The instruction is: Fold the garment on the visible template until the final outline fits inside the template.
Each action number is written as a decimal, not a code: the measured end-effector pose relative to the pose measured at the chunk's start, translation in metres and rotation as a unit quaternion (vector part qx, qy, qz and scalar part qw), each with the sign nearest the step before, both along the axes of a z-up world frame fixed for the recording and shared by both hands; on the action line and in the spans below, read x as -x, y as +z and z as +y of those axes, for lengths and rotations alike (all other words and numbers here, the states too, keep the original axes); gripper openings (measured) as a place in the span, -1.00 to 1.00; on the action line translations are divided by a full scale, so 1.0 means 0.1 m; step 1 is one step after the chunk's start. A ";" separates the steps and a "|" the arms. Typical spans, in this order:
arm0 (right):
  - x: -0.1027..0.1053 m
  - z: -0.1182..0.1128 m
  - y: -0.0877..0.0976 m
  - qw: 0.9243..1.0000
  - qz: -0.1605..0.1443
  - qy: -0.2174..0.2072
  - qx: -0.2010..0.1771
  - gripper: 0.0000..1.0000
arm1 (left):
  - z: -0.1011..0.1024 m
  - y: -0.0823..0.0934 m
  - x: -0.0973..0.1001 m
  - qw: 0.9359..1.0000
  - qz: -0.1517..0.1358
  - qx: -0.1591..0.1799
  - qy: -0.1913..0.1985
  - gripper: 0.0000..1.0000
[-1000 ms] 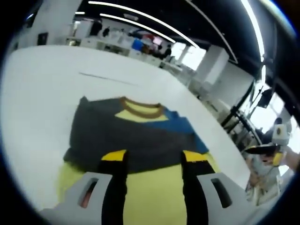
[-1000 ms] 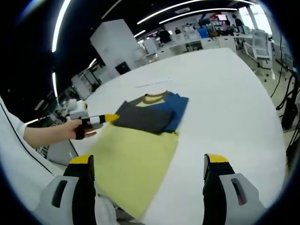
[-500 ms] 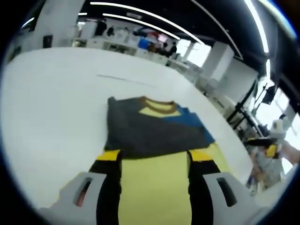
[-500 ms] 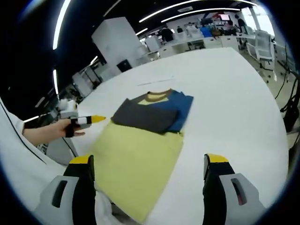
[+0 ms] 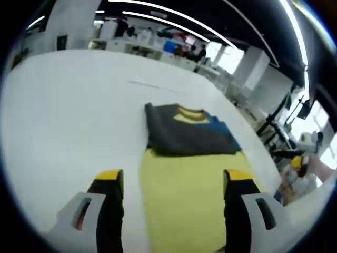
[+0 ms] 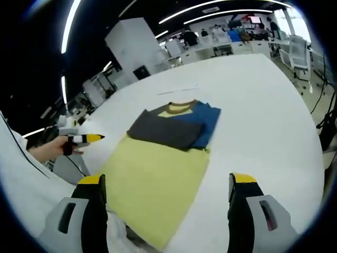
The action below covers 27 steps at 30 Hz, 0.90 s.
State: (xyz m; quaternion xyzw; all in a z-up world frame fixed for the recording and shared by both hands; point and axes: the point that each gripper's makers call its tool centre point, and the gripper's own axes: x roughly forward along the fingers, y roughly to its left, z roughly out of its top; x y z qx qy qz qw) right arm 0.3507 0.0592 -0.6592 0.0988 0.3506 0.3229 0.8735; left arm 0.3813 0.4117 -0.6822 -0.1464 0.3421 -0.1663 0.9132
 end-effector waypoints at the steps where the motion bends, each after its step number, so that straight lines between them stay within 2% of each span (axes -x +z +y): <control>1: 0.01 -0.01 0.01 1.000 0.000 -0.001 0.000 0.92 | 0.04 0.03 0.06 1.000 0.000 0.003 -0.001 0.56; 7: 0.09 -0.09 0.04 1.000 -0.001 -0.006 0.005 0.92 | 0.10 0.16 0.30 1.000 0.007 -0.002 -0.022 0.79; 10: 0.13 -0.15 0.06 1.000 -0.003 -0.012 0.007 0.92 | 0.12 0.26 0.41 1.000 0.012 0.006 -0.026 0.90; 14: 0.16 -0.20 0.09 1.000 -0.005 -0.017 0.007 0.93 | 0.12 0.40 0.54 0.998 0.011 0.001 -0.054 0.98; 19: 0.24 -0.21 0.10 1.000 -0.009 -0.008 0.013 0.93 | 0.12 0.47 0.67 0.993 0.015 -0.041 -0.111 0.99; 23: 0.27 -0.18 0.20 1.000 -0.028 -0.001 -0.001 0.95 | 0.10 0.55 0.72 0.988 0.007 -0.047 -0.144 0.99; 27: 0.35 -0.17 0.23 0.999 -0.041 0.027 0.020 0.97 | 0.12 0.61 0.76 0.985 0.002 -0.052 -0.163 0.99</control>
